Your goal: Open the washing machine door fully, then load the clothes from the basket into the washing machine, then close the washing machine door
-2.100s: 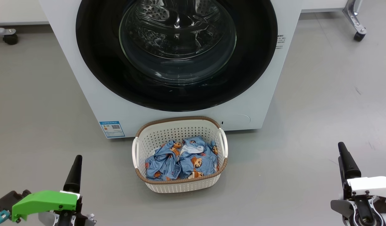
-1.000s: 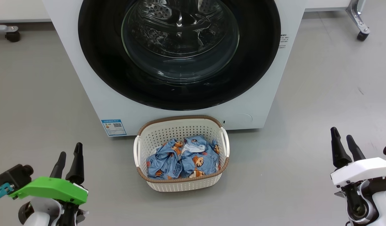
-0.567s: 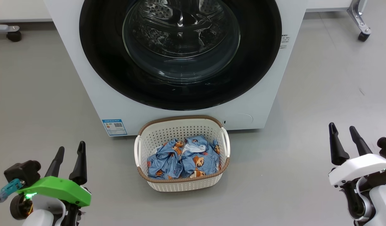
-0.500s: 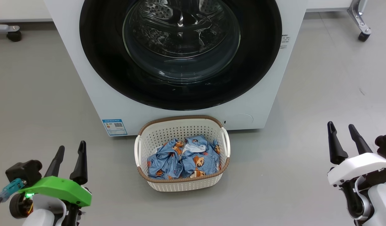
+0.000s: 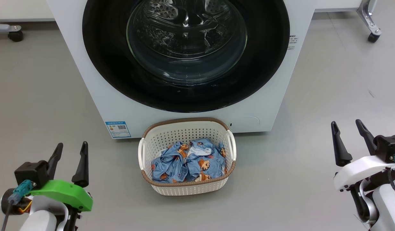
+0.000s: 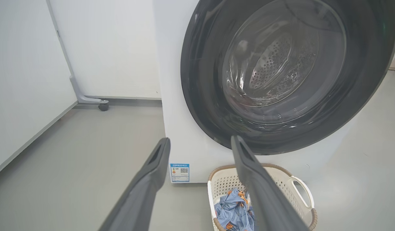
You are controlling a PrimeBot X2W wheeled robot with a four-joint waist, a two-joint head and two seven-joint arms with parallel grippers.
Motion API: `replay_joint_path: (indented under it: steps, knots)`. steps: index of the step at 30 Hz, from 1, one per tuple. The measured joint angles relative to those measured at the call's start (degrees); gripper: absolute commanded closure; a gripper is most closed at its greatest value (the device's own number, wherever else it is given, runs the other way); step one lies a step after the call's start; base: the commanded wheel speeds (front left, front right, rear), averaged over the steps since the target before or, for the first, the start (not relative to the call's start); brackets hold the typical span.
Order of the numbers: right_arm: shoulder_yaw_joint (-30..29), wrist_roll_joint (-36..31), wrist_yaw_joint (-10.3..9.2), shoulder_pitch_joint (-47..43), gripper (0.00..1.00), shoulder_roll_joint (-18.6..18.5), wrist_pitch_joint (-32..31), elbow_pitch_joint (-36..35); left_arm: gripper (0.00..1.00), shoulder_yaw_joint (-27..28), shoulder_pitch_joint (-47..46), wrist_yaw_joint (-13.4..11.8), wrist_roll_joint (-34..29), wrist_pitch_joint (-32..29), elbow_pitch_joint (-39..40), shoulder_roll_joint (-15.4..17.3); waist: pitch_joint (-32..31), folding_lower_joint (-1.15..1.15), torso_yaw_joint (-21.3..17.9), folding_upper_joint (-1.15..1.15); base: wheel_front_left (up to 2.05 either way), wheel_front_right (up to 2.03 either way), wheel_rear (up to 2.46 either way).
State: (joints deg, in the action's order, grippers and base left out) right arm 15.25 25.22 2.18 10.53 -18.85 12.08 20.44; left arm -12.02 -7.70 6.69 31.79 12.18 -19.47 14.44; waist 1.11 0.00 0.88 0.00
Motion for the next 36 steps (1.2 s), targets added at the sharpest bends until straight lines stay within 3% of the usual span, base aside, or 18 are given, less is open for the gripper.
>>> replay_joint_path:
  steps: [12, 21, 36]
  knots:
    - [1.0, -6.08, -0.73, 1.09, 0.0, -0.78, 2.24, 0.37, 0.0, 0.25, -0.73, 0.0, -7.1, 2.11, -1.38, 0.71, -0.05, 0.0, 0.22, 0.0, 0.0, 0.0, 0.0]
    - [-0.59, -4.09, -0.2, 1.1, 0.0, 0.81, 2.25, 0.57, 0.0, 2.41, -0.77, 0.0, -5.41, 2.26, -2.48, -1.09, -0.02, 0.0, 0.18, 0.0, 0.0, 0.0, 0.0]
    - [-1.76, -4.05, 0.73, 1.1, 0.0, 0.81, 2.4, 1.15, 0.0, 3.42, -0.81, 0.03, -5.67, 2.26, -4.23, -1.12, -0.38, 0.0, 0.07, 0.0, 0.0, 0.0, 0.0]
